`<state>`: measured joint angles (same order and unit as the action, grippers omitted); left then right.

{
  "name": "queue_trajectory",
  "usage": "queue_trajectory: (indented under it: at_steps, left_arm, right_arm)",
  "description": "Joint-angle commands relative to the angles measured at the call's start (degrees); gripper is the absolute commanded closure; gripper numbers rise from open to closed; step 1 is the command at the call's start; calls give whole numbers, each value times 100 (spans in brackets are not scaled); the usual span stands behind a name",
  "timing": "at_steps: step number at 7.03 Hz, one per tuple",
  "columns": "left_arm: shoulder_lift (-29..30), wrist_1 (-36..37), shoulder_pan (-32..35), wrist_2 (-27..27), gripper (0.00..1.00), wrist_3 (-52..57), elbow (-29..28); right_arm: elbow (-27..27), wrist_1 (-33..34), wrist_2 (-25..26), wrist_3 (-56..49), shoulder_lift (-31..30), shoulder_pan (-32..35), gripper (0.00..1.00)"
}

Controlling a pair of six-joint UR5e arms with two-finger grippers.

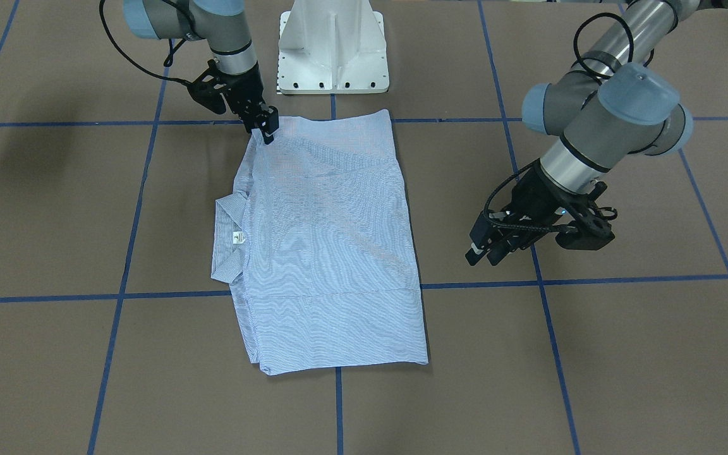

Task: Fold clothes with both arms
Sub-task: 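Lower the left gripper to the shirt end nearest the robot beside the right gripper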

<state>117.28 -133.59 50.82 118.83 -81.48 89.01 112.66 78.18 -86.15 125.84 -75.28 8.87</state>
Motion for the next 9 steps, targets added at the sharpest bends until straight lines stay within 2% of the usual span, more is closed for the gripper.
queue_trajectory:
  at_steps: [1,4,5,6,8,9]
  left_arm:
    - [-12,0,6,0,46,0,20]
    - [-12,0,6,0,46,-9,20]
    - [-91,-17,-63,-287,46,-339,72]
    - [-265,-52,-551,-812,47,-1204,446]
    - [-1387,-44,-1701,-1762,46,-2279,1981]
    - [-1575,-26,-2473,-2541,46,-2703,2188]
  right_arm:
    - [36,-4,-7,2,4,18,100]
    - [264,5,-33,-7,-22,36,100]
    - [334,5,-60,-16,-31,36,100]
    - [352,5,-69,-16,-39,36,100]
    - [361,5,-69,-16,-40,36,100]
    - [361,5,-78,-16,-40,44,100]
